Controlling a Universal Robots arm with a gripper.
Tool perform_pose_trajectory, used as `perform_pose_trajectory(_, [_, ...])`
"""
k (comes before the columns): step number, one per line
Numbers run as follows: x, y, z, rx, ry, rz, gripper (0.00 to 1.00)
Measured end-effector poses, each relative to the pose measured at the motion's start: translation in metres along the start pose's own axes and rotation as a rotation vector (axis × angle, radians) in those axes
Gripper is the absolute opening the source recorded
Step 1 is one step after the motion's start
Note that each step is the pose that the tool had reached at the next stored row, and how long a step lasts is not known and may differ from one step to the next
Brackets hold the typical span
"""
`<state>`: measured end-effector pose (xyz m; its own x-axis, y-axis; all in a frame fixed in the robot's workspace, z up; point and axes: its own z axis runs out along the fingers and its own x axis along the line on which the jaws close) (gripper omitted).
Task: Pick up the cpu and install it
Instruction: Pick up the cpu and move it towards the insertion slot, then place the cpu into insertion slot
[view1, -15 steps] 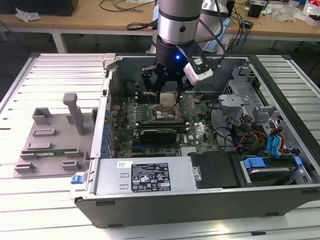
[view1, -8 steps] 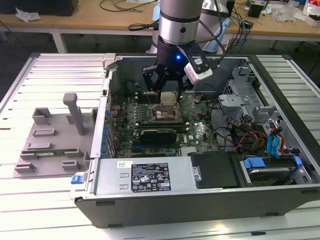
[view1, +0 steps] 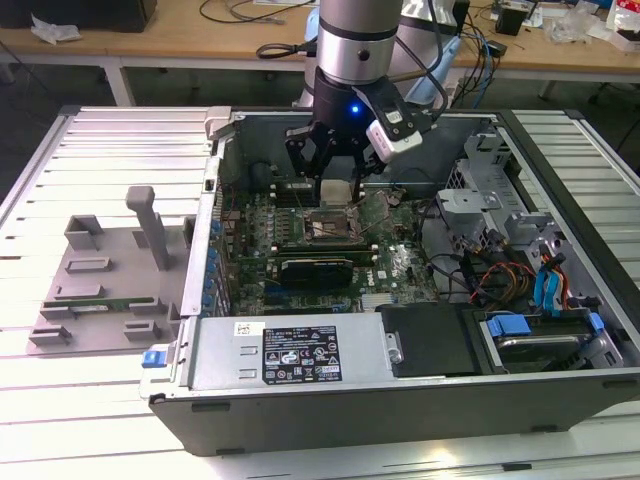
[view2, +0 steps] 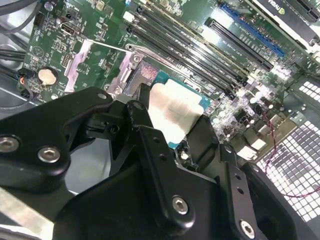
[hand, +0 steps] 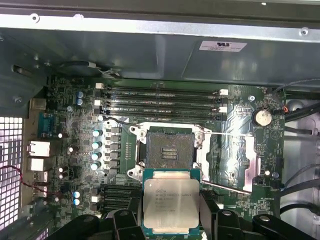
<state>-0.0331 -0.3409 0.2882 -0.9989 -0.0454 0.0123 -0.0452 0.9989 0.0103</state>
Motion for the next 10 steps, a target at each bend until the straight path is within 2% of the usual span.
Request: perform_pose_trajectory(10, [0.0000, 0.0003, 0.0000, 0.0000, 0.0000, 0.000, 0.55])
